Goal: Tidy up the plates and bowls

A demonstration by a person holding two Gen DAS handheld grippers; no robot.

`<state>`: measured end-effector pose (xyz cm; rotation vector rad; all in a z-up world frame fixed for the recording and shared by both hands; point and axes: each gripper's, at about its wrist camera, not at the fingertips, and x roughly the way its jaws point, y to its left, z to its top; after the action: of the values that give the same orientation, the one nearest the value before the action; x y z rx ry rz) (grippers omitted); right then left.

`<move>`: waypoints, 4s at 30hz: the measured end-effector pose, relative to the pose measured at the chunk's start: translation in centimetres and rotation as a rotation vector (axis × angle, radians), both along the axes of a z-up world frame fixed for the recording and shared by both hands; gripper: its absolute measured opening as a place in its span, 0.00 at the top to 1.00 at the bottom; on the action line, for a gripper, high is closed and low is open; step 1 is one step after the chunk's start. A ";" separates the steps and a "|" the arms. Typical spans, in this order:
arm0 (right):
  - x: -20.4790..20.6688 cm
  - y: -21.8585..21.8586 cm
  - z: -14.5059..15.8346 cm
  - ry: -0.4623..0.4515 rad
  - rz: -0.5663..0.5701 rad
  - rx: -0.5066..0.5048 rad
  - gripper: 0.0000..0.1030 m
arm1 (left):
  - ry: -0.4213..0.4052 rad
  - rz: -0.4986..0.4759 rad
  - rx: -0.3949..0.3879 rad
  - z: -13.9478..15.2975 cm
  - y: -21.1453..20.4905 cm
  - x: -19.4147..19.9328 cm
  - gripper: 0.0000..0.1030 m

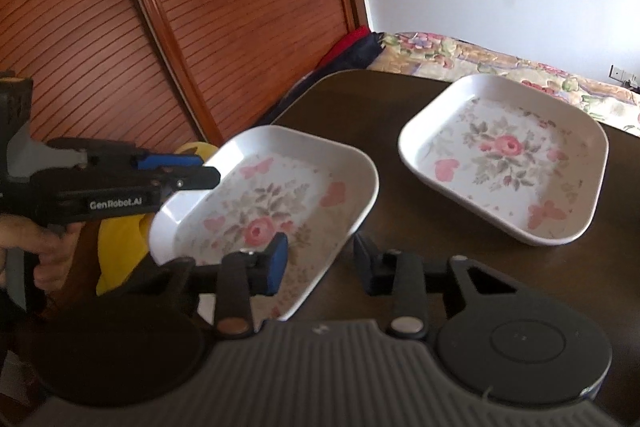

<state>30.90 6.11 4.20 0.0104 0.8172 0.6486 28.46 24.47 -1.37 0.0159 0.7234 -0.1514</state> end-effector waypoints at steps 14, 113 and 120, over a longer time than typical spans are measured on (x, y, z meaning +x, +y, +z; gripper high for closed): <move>0.3 0.1 -0.6 0.000 0.017 -0.022 0.79 | -0.009 0.004 0.016 -0.5 -0.4 0.0 0.59; -14.1 -18.4 1.3 -0.104 -0.186 0.151 0.93 | -0.135 -0.143 0.012 3.2 -16.4 -16.6 0.65; -13.8 -18.4 1.1 -0.100 -0.199 0.150 0.93 | -0.120 -0.129 0.020 2.6 -16.8 -15.7 0.64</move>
<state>17.11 -12.25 5.29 0.1917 0.6600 0.5163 12.76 7.66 1.27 0.0896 0.6039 -0.2641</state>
